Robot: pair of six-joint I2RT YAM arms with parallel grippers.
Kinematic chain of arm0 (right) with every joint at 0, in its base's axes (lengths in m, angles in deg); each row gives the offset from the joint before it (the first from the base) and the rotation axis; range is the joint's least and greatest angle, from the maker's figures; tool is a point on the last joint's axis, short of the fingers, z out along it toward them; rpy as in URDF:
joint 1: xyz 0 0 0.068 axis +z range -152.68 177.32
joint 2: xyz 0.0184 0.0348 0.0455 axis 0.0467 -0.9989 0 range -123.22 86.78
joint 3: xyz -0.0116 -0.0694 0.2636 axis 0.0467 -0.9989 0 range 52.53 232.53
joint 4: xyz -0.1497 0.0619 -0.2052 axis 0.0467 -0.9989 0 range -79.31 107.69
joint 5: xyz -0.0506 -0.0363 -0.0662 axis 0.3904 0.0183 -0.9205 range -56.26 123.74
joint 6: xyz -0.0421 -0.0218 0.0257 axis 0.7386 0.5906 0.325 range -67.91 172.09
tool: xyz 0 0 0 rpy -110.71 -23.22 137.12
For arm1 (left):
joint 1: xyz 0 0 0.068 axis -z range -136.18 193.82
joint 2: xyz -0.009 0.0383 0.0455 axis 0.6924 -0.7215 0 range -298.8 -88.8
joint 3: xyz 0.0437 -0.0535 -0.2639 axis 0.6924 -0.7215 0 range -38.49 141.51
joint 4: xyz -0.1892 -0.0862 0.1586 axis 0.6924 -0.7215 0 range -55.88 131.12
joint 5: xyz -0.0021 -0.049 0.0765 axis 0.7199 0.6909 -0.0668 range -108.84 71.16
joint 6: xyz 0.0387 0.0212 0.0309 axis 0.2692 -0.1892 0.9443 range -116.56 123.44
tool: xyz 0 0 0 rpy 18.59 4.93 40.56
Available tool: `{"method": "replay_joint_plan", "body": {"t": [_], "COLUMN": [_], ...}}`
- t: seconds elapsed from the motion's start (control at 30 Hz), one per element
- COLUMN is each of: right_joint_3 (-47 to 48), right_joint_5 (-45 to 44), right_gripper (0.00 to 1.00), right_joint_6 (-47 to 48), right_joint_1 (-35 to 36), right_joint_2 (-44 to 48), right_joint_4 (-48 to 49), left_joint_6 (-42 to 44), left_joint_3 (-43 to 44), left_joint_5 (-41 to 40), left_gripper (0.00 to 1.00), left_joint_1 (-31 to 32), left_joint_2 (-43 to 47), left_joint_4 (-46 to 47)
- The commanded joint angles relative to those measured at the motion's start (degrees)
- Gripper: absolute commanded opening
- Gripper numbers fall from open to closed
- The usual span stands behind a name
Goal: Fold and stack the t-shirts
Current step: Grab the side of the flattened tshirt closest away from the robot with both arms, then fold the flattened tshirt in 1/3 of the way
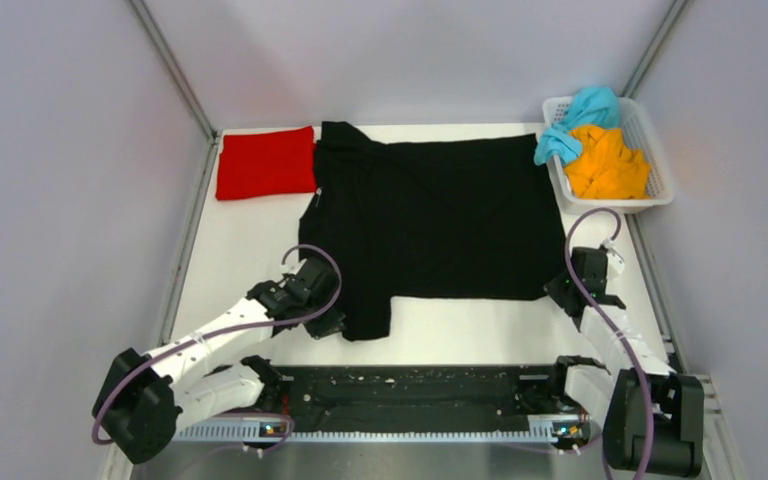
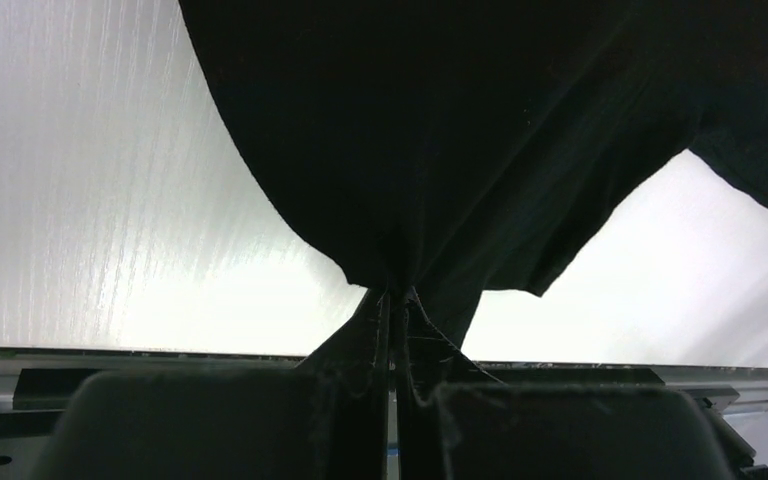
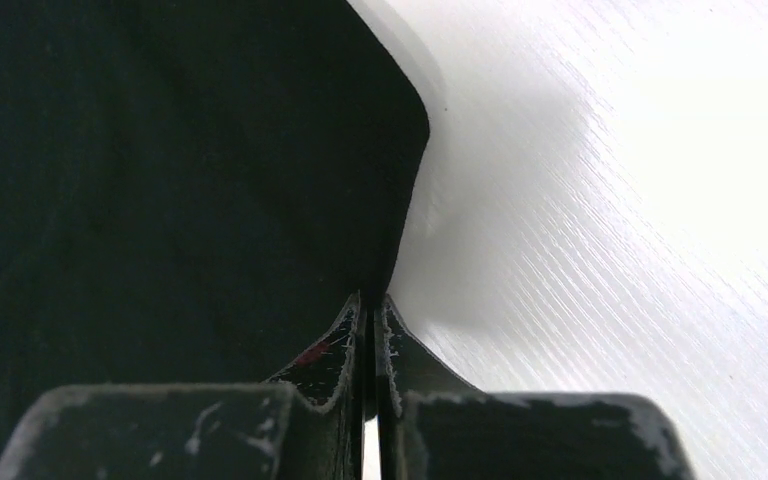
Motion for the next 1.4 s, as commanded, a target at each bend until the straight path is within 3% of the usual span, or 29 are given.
{"method": "replay_joint_plan", "body": {"t": [0.0,0.27,0.63,0.73,0.93,1.2,1.37], "right_joint_3": [1.1,10.5,16.6,15.6,13.0,16.5,21.6], "right_joint_5": [-1.0,-0.4,5.1,4.5,6.0,8.2,5.9], "right_gripper": [0.00,0.00,0.00,0.00,0.00,0.00,0.00], "right_joint_6": [0.0,-1.9,-2.9,-2.9,-3.6,2.8,4.2], "right_joint_1": [-0.4,-0.3,-0.3,-0.2,-0.2,-0.2,-0.2], "right_joint_2": [3.6,12.8,18.3,19.8,19.1,6.4,0.0], "right_joint_4": [-5.0,-30.1,-46.9,-46.6,-41.1,-34.3,-30.6], "left_joint_6": [-1.0,-4.9,-12.9,-11.9,-3.1,10.3,16.0], "left_joint_3": [-0.1,2.5,-1.1,0.6,3.5,20.0,27.6], "left_joint_5": [1.0,4.2,9.6,7.3,2.2,-3.4,-1.5], "left_gripper": [0.00,0.00,0.00,0.00,0.00,0.00,0.00], "left_joint_1": [0.2,0.3,3.2,3.3,2.8,-1.0,-6.9], "left_joint_2": [3.0,8.6,21.5,22.2,15.7,-2.6,-11.1], "left_joint_4": [-3.1,-12.8,-19.4,-19.3,-5.6,-5.1,-3.4]}}
